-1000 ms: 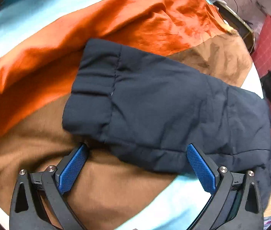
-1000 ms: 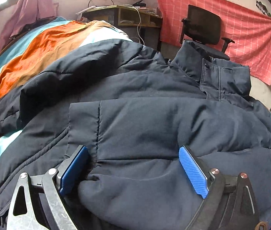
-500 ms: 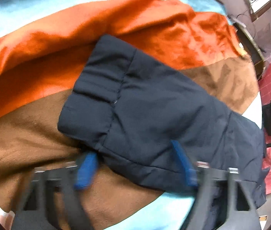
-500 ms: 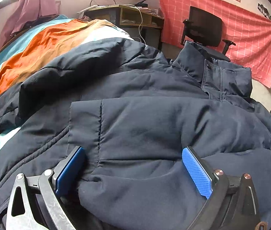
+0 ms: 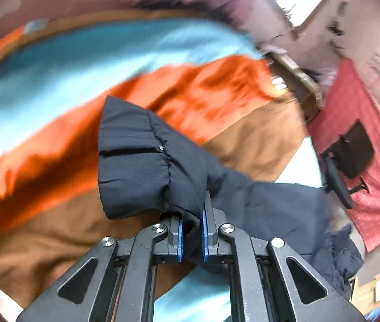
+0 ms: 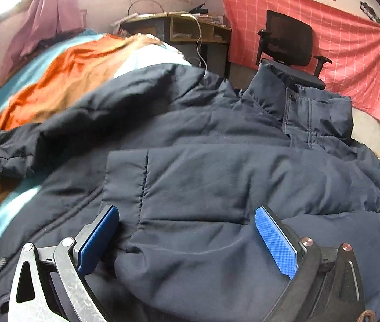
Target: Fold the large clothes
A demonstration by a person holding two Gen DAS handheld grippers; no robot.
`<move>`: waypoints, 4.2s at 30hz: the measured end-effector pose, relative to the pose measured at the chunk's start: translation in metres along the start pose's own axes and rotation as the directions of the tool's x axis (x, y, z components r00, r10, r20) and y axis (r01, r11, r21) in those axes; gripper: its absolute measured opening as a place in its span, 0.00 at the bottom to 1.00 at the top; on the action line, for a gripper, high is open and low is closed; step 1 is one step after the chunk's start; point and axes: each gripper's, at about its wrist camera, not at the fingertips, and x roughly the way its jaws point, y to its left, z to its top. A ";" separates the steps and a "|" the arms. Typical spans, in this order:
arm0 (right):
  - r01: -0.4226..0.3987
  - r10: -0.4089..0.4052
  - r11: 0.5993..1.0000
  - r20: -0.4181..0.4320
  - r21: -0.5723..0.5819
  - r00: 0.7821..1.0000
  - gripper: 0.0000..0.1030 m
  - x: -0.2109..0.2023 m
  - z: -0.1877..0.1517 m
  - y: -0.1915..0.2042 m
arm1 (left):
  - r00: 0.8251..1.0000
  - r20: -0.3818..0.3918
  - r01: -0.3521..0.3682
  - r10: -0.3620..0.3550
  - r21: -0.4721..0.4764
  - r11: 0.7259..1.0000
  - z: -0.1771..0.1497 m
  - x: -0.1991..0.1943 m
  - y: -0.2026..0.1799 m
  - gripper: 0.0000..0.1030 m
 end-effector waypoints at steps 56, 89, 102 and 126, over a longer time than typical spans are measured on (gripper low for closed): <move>-0.072 0.090 0.692 0.013 0.718 0.996 0.83 -0.117 -0.098 -0.265 | 0.784 -0.550 0.621 -0.288 0.698 0.356 -0.231 -0.044 -0.273 0.64; 0.024 -0.018 0.896 -0.018 0.443 1.000 0.44 -0.089 -0.036 -0.195 | 0.937 -0.317 0.347 -0.149 0.781 0.518 -0.141 0.073 -0.270 0.64; 0.032 0.015 0.942 -0.139 0.335 0.990 0.44 -0.019 -0.057 -0.187 | 0.940 -0.328 0.339 -0.093 0.869 0.359 -0.192 0.126 -0.264 0.67; 0.170 -0.105 0.906 -0.182 0.387 0.978 0.84 -0.092 -0.016 -0.179 | 0.893 -0.447 0.425 -0.049 0.803 0.418 -0.147 0.062 -0.287 0.72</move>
